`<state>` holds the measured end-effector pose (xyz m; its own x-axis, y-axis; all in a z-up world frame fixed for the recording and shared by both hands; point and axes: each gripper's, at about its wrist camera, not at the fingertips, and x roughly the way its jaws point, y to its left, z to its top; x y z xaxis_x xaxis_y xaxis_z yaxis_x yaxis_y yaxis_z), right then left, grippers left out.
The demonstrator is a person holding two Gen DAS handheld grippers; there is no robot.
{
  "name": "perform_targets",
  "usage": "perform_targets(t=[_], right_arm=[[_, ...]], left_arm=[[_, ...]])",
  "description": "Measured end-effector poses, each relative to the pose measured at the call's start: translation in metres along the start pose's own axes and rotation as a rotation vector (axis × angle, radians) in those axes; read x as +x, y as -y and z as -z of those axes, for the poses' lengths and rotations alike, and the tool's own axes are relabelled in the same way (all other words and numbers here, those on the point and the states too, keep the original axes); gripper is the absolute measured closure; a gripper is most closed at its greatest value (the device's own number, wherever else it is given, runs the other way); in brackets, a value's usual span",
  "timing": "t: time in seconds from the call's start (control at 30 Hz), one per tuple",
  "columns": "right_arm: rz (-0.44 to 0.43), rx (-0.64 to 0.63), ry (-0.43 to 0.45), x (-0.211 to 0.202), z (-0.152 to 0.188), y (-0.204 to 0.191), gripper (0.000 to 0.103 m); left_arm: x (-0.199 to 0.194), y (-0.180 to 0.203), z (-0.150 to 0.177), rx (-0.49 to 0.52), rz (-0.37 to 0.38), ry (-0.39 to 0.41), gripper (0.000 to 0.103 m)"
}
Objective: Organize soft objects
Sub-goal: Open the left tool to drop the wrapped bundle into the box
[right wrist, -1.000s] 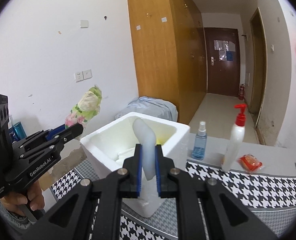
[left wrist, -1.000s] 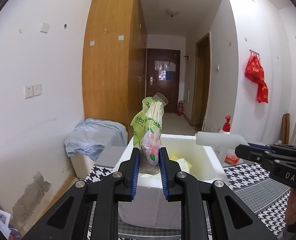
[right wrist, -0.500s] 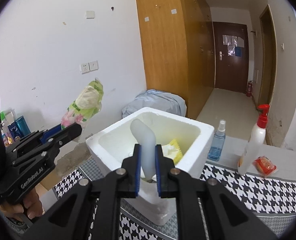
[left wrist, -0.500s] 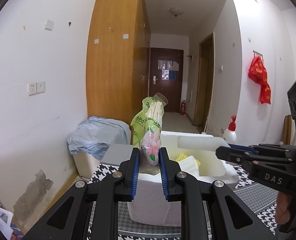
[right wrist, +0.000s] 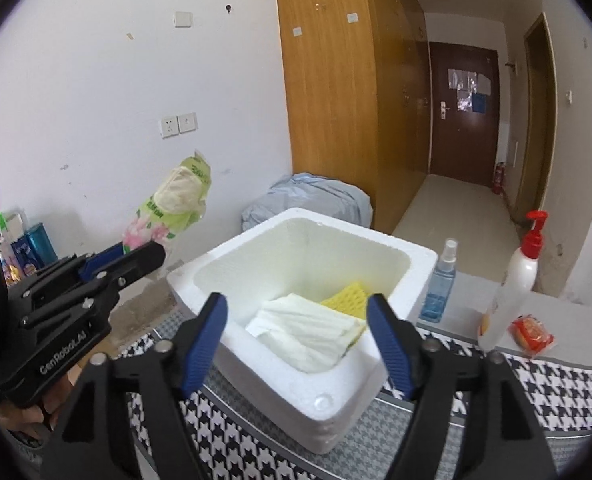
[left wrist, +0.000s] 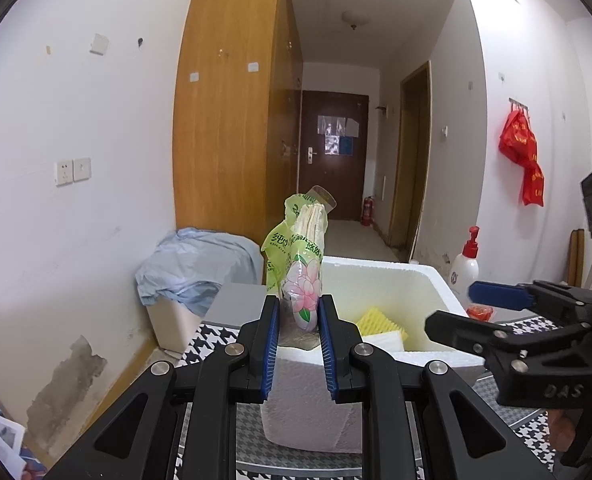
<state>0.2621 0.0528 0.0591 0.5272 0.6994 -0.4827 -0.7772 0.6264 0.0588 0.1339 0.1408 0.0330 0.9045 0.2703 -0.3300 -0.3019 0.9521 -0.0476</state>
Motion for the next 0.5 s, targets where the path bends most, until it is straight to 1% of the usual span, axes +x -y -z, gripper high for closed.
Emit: perform_targets(t=[0.03,0.1,0.2,0.3,0.37,0.5], right_arm=[[0.004,-0.004,0.006,-0.002,0.0,0.0,0.019],[0.017,-0.01,0.009,-0.006,0.0,0.0,0.011],[0.029,-0.017,0.035,-0.015,0.002,0.0,0.005],[0.013,0.002,0.053,-0.024,0.003,0.005,0.001],[0.029,-0.006,0.07,-0.03,0.006,0.008,0.001],[0.049,0.007,0.067,-0.036,0.01,0.017,0.001]], left_arm=[[0.001,0.001,0.0,0.001,0.003,-0.002,0.082],[0.003,0.002,-0.002,0.005,0.002,-0.003,0.082],[0.006,0.004,-0.002,0.014,0.014,-0.008,0.082],[0.01,0.011,-0.004,0.02,0.038,-0.017,0.082],[0.012,0.015,-0.004,0.032,0.046,-0.02,0.082],[0.019,0.023,-0.005,0.041,0.064,-0.036,0.082]])
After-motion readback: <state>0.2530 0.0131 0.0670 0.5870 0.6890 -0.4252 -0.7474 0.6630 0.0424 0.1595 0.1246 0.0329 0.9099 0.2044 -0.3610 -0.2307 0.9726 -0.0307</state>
